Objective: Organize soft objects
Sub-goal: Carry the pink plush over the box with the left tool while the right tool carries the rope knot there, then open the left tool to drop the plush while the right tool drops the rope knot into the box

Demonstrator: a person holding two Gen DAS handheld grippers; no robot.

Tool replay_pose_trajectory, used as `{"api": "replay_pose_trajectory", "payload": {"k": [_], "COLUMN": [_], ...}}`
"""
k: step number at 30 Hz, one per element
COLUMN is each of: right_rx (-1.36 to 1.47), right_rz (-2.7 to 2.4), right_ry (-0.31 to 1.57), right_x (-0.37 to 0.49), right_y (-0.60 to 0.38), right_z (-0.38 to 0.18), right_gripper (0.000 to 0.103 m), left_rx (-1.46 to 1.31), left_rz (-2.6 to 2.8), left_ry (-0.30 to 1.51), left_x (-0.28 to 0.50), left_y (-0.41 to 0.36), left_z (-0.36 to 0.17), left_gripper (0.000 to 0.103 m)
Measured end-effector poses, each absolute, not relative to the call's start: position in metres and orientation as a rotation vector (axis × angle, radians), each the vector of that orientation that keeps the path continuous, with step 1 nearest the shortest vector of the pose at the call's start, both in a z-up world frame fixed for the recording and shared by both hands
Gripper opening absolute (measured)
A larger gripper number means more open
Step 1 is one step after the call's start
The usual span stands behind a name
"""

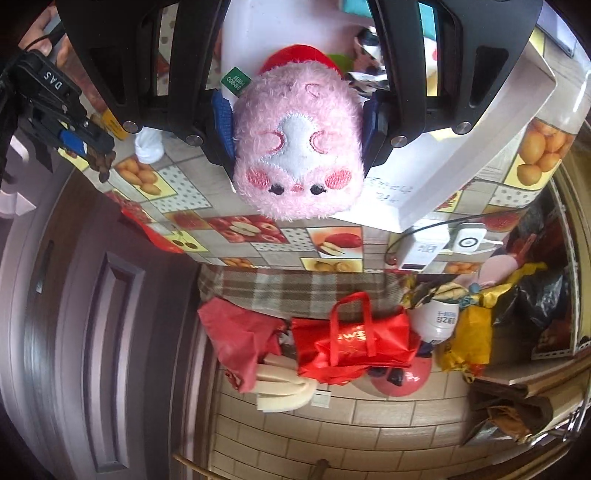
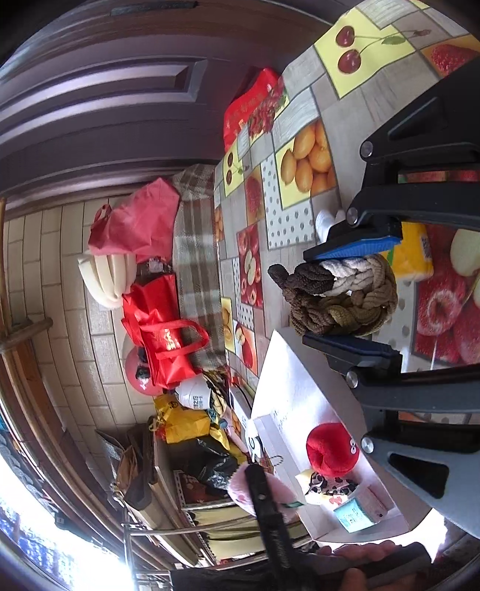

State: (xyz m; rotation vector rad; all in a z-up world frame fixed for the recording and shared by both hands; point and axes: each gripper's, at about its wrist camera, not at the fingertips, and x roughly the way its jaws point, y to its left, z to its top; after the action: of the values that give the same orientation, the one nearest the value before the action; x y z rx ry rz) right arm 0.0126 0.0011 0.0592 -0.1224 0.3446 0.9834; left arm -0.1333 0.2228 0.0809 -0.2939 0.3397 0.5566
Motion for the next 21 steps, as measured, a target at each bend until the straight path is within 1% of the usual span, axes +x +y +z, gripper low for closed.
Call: {"api": "replay_pose_trajectory", "payload": {"k": [6,11,16,21], "right_rx": [-0.144,-0.106,-0.070,-0.062], "right_rz": [1.080,1.160,1.220,1.245], "right_ry": [0.339,0.317,0.357,0.447], "right_x": [-0.003,-0.014,-0.019,-0.016], "right_y": [0.043,0.083,0.122,0.136], "right_z": [0.064,0.079,0.082,0.062], "right_gripper": [0.037,0.037,0.037,0.038], "left_rx": [-0.359,-0.506,-0.473,-0.463], "left_rz": [0.657,0.690,0.701,0.686], "left_ry": [0.343,0.349,0.336,0.361], "left_x": [-0.148,-0.160,-0.164,-0.158], "left_y": [0.264,0.292,0.285,0.284], "left_z": [0.073,0.060,0.065,0.063], "left_gripper": [0.054,0.054,0.054,0.054]}}
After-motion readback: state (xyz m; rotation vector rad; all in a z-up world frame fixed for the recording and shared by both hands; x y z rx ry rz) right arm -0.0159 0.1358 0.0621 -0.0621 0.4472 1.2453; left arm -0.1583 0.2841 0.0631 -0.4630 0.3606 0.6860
